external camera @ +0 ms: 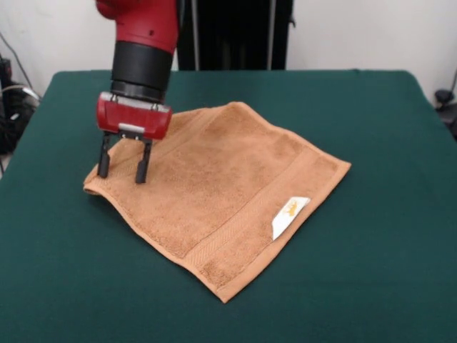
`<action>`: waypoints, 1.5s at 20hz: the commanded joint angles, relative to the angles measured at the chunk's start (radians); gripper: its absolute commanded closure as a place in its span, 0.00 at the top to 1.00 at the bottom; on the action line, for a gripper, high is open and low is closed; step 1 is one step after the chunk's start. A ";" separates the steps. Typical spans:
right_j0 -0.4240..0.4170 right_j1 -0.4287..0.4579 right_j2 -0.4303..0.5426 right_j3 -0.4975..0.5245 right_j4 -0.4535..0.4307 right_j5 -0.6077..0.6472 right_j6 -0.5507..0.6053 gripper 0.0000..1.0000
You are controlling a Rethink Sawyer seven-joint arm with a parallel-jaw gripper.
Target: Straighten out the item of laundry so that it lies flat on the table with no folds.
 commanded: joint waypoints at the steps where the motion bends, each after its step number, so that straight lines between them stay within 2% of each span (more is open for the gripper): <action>1: 0.051 0.081 0.099 -0.073 0.089 0.003 -0.076 1.00; 8: 0.034 0.038 0.163 -0.064 -0.002 0.046 0.008 1.00; 14: -0.031 -0.018 0.307 -0.059 -0.183 0.127 0.143 1.00; 20: -0.072 -0.018 0.383 -0.063 -0.194 0.105 0.155 1.00; 22: -0.099 -0.034 0.438 -0.052 -0.244 0.111 0.197 1.00; 26: -0.129 -0.057 0.507 -0.033 -0.289 0.102 0.234 1.00; 30: -0.152 -0.064 0.543 -0.022 -0.278 0.112 0.210 1.00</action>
